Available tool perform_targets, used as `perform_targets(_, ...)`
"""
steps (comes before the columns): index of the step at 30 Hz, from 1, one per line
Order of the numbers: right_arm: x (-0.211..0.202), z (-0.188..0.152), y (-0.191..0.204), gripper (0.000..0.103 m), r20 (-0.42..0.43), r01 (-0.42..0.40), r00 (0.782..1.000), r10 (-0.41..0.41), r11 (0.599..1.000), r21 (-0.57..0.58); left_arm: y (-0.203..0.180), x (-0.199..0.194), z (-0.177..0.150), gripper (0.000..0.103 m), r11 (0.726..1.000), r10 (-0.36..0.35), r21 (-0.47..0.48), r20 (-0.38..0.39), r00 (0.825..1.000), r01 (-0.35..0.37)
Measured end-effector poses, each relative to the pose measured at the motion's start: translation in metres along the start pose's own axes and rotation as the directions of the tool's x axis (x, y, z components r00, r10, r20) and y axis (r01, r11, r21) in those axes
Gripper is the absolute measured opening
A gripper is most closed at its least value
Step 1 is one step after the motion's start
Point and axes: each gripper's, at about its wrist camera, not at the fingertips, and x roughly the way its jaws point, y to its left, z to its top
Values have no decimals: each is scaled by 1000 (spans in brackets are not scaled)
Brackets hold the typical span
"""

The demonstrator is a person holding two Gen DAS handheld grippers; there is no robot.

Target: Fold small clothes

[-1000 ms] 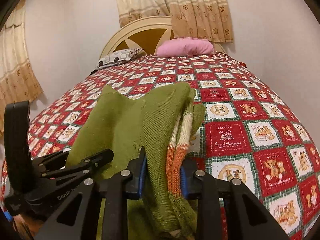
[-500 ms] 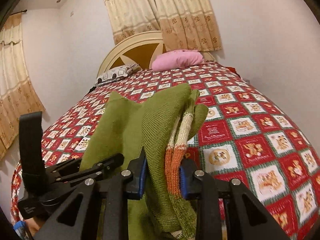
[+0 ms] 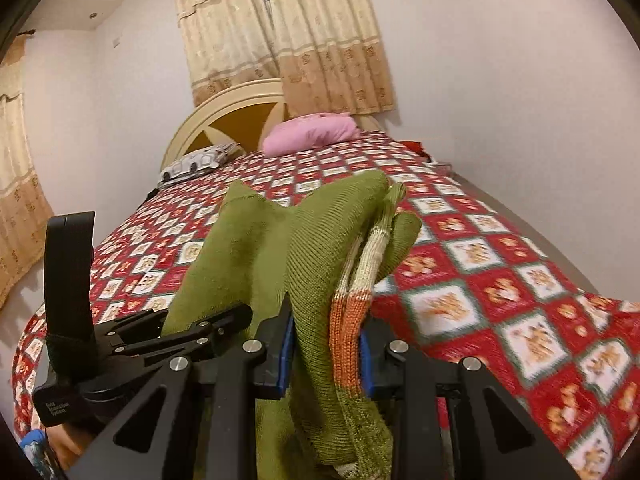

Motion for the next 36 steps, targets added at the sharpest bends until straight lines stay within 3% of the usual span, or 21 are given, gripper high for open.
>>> perform_targets(14, -73, -10, -100, 27, 25, 207, 978, -209, 977, 50, -124, 23, -4, 40, 976, -173, 125, -64, 983, 179)
perform_targets(26, -82, -25, -175, 27, -2, 294, 955, -297, 945, 141, -196, 56, -10, 40, 956, -183, 210, -124, 975, 205)
perform_targets(36, -59, -28, -199, 27, -25, 302, 953, -302, 944, 136, -211, 86, -7, 40, 960, -136, 225, -152, 979, 168)
